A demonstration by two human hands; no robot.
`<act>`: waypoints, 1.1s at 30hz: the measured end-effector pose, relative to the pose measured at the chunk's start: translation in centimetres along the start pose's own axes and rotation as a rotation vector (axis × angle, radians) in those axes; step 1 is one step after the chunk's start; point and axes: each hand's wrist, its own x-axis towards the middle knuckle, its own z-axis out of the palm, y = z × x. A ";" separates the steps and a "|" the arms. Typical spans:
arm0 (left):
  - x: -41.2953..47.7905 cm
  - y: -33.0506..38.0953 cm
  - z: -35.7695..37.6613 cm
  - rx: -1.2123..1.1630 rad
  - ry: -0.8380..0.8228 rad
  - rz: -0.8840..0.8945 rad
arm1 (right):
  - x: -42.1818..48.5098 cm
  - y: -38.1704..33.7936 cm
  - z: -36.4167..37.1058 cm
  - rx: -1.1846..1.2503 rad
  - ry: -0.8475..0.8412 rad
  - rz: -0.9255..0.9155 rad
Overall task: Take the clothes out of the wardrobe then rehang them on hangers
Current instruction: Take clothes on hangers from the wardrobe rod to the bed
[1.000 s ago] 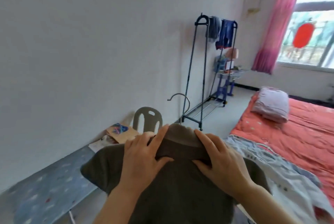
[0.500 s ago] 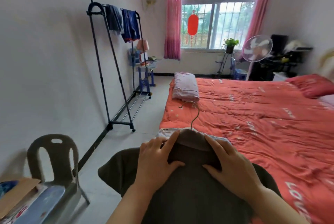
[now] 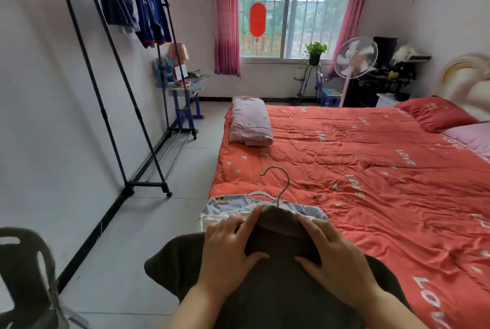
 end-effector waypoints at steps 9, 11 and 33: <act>11.4 -5.8 10.9 -0.001 -0.233 -0.177 | 13.7 9.8 8.4 0.093 -0.173 0.024; 14.4 -7.0 13.2 0.009 -0.260 -0.228 | 17.3 12.0 10.4 0.099 -0.173 0.048; 12.5 -13.4 15.9 0.152 -0.606 -0.777 | 24.4 8.3 22.9 0.051 -0.688 -0.114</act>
